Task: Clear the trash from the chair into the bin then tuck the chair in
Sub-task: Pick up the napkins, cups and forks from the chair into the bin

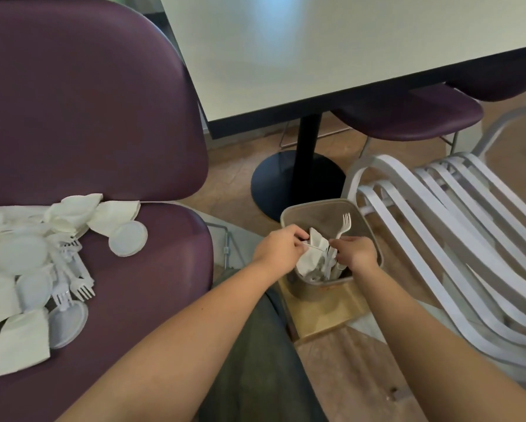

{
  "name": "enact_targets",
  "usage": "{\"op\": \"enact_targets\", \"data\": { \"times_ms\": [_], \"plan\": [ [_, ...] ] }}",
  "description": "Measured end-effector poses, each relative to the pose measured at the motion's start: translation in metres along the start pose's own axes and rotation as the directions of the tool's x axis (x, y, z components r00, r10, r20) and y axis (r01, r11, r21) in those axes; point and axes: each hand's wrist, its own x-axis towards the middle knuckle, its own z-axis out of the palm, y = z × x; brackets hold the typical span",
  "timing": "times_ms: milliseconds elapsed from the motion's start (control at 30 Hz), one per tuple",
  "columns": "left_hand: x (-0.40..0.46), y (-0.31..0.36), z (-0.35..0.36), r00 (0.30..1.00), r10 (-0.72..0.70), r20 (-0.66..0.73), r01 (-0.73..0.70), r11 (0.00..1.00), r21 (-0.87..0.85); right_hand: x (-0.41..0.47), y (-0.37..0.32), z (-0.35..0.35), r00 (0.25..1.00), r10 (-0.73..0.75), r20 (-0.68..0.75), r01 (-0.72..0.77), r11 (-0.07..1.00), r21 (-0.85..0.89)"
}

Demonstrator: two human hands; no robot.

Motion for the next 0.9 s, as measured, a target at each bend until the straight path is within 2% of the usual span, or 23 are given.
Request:
{"op": "enact_targets", "data": {
  "times_ms": [67, 133, 233, 433, 600, 733, 900],
  "plan": [
    [-0.005, -0.004, -0.012, 0.997, 0.000, -0.072, 0.000, 1.000, -0.007, -0.006, -0.005, 0.001, 0.999, 0.019, 0.029, -0.015, 0.992, -0.129],
    [-0.009, -0.009, -0.029, 0.991, 0.003, -0.134, -0.009, 0.999, -0.042, -0.014, -0.012, 0.008, 0.998, -0.030, 0.048, 0.038, 0.985, -0.171],
    [-0.017, -0.022, -0.057, 0.976, -0.004, -0.217, -0.010, 0.998, -0.062, -0.033, -0.032, 0.027, 0.984, -0.144, 0.104, 0.159, 0.974, -0.162],
    [-0.043, -0.066, -0.108, 0.918, -0.117, -0.379, 0.099, 0.993, -0.068, -0.071, -0.068, 0.082, 0.918, -0.341, 0.200, 0.367, 0.923, -0.111],
    [-0.063, -0.116, -0.146, 0.855, -0.159, -0.494, 0.146, 0.987, -0.064, -0.106, -0.087, 0.132, 0.872, -0.387, 0.299, 0.436, 0.892, -0.117],
    [-0.072, -0.153, -0.171, 0.803, -0.239, -0.546, 0.339, 0.937, 0.088, -0.121, -0.092, 0.171, 0.849, -0.391, 0.354, 0.471, 0.865, -0.173],
    [-0.073, -0.180, -0.180, 0.741, -0.411, -0.531, 0.506, 0.862, 0.038, -0.131, -0.096, 0.205, 0.829, -0.381, 0.408, 0.519, 0.796, -0.311]
  ]
}}
